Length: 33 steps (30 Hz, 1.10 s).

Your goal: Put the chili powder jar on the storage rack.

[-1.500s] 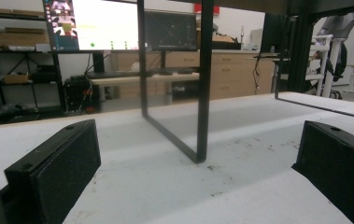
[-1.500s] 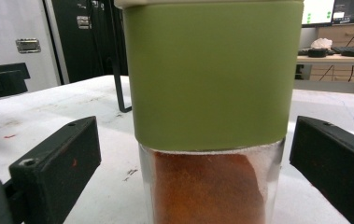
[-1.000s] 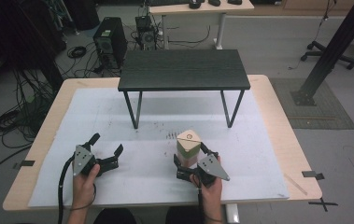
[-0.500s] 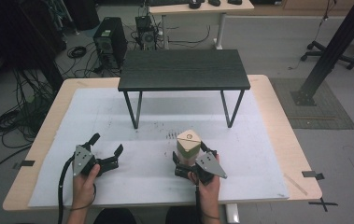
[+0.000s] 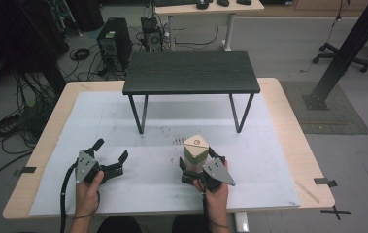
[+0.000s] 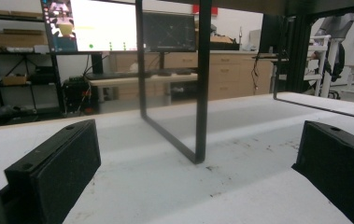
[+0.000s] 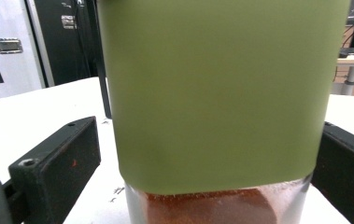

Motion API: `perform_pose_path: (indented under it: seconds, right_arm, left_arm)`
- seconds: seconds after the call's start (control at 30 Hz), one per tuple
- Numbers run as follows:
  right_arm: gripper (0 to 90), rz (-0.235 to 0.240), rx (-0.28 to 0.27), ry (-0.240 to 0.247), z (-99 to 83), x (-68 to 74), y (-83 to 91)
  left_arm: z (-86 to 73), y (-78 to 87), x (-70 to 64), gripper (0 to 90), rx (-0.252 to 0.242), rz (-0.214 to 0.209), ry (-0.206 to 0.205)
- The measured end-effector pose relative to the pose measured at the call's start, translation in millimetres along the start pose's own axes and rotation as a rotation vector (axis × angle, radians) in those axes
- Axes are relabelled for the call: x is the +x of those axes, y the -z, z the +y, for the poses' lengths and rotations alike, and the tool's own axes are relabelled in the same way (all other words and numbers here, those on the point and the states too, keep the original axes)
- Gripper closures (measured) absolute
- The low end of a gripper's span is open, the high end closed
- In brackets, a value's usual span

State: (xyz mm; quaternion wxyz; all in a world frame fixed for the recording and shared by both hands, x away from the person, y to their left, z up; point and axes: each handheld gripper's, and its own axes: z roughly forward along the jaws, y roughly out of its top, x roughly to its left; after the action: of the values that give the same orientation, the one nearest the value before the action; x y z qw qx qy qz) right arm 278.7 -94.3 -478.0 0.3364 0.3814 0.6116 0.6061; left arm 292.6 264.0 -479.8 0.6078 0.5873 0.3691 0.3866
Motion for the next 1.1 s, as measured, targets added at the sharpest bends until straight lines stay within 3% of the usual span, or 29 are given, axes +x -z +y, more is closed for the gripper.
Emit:
perform_pose_path:
  seconds: [1.1]
  right_arm:
    - [0.2,0.003,0.001,-0.002,-0.1,-0.2,0.1]
  left_arm:
    - [0.1,-0.3,-0.4,0.2,0.002,0.005,0.001]
